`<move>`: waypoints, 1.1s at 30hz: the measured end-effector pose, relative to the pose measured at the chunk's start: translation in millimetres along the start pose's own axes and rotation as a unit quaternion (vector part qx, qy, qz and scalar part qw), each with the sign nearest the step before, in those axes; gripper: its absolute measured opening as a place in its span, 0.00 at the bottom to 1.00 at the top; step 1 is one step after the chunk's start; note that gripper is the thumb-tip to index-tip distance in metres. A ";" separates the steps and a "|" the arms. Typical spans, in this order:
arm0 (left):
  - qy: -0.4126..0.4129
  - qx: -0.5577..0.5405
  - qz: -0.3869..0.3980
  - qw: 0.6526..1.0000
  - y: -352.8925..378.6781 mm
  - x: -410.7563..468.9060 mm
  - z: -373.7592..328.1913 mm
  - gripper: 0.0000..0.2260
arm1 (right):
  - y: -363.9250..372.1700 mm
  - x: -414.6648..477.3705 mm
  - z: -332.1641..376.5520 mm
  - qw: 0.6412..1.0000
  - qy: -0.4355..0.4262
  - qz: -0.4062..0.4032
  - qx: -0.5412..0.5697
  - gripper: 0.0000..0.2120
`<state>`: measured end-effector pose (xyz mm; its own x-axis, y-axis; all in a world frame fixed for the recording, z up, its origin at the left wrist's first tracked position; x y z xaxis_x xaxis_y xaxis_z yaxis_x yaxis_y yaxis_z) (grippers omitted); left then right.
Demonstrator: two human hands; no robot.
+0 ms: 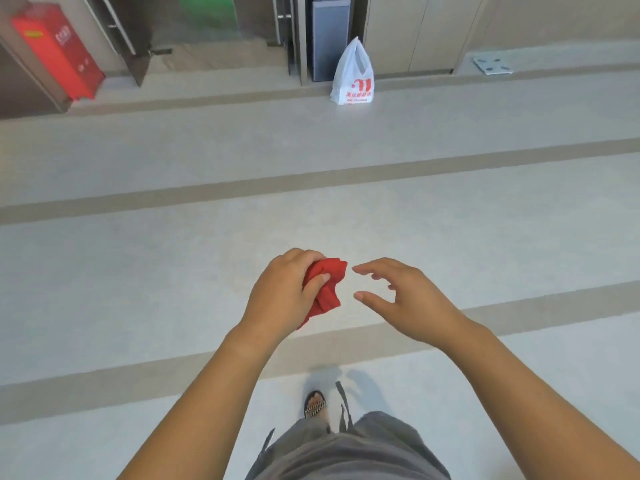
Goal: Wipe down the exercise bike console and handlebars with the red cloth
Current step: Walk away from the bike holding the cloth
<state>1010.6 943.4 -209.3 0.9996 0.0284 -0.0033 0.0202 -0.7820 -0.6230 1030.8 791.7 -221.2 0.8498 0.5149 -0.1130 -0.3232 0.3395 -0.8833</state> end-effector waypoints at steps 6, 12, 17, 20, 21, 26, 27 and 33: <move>0.064 -0.004 0.088 0.994 35.6 176.1 -42.9 0.09 | -67.9 106.9 -95.0 0.996 0.065 -0.054 -0.007 0.17; 0.060 0.014 0.100 0.993 55.8 358.3 -40.4 0.08 | -120.2 255.7 -190.8 0.996 0.075 -0.049 -0.006 0.15; 0.032 0.015 0.057 0.998 34.1 506.6 -41.7 0.09 | -174.7 409.2 -240.7 0.999 0.034 -0.019 -0.027 0.16; 0.002 0.003 0.014 1.000 13.8 577.9 -29.9 0.11 | -196.9 495.8 -255.9 0.999 0.002 -0.004 -0.035 0.16; -0.013 -0.005 0.000 1.000 6.6 597.1 -21.9 0.11 | -202.6 522.0 -256.9 0.999 -0.016 -0.004 -0.030 0.16; -0.063 -0.022 -0.041 0.997 -17.3 702.8 23.5 0.11 | -218.1 648.9 -276.5 0.996 -0.070 0.036 -0.033 0.16; -0.066 -0.020 -0.040 0.997 -19.5 730.8 31.7 0.11 | -222.1 676.1 -284.3 0.996 -0.072 0.038 -0.033 0.15; -0.027 -0.013 0.019 0.999 -22.4 941.3 38.3 0.11 | -272.5 837.6 -357.5 0.999 -0.011 0.018 -0.027 0.14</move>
<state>1950.2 1011.4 -228.4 0.9971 0.0317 -0.0692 -0.0164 -0.7991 -0.6010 1979.5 849.1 -237.7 0.8288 0.5427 -0.1360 -0.3298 0.2776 -0.9023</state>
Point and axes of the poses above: each hand's wrist, its own x-axis towards the middle knuckle, its own y-axis out of the palm, z = x × y, the point moved 10 cm from there along x, towards the middle knuckle, and after that the axes turned 15 degrees about -x, right-handed, at the moved point
